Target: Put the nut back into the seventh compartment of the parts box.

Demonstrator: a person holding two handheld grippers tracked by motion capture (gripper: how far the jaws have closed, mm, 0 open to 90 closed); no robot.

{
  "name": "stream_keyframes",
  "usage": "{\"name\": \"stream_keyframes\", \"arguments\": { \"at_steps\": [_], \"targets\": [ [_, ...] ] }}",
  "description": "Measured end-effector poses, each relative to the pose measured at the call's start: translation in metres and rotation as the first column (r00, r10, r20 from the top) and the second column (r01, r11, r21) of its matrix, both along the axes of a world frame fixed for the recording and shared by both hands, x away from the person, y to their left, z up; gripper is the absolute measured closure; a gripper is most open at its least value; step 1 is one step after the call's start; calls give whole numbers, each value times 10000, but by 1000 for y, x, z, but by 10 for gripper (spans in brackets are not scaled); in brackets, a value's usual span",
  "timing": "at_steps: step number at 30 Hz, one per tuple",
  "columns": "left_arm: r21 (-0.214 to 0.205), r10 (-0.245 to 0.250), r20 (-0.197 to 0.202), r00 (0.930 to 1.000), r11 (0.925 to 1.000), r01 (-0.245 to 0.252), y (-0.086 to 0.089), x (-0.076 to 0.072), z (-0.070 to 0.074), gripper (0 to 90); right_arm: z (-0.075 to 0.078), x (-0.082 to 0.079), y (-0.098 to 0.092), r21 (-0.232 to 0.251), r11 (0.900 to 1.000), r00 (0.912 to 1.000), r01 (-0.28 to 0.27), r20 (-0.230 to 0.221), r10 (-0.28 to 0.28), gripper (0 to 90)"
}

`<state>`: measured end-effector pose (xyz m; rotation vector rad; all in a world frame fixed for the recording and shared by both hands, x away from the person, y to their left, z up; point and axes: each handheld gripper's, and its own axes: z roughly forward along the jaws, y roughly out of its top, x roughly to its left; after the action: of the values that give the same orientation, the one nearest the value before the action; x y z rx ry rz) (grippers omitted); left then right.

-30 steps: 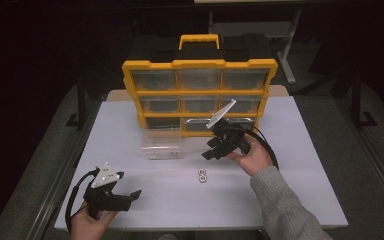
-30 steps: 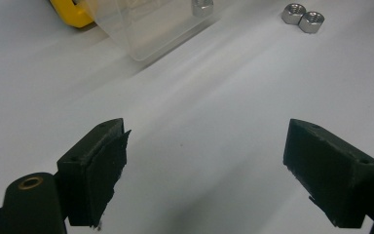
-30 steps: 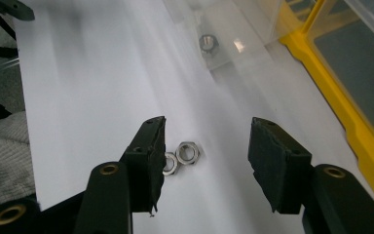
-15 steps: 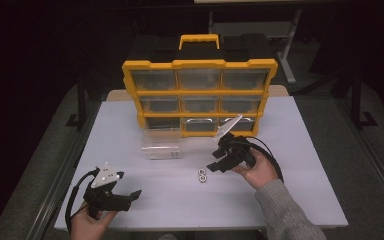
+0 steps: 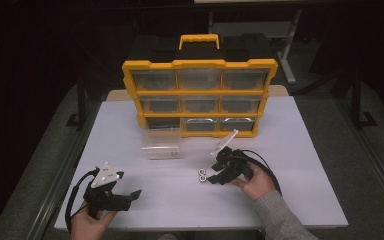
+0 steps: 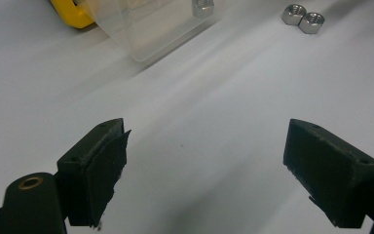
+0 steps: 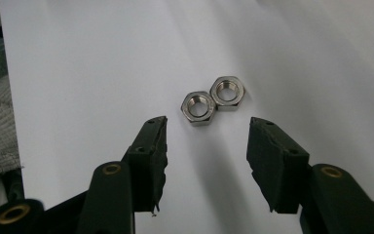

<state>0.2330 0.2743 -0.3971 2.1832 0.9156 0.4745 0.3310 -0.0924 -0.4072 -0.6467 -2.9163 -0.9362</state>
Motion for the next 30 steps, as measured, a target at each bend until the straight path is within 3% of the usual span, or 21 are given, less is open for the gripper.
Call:
{"name": "stream_keyframes", "arguments": {
  "at_steps": [13, 30],
  "targets": [
    [-145, 89, -45, 10000, 9999, -90, 0, -1, 0, 153, -17, -3, 21, -506, 9982, 9992, -317, -250, 305, 538],
    [-52, 16, -22, 10000, 10000, -16, 0, 0, 1, 152, -21, -7, 39, -835, 9953, 9986, -498, 116, 509, 575]
  ]
}}
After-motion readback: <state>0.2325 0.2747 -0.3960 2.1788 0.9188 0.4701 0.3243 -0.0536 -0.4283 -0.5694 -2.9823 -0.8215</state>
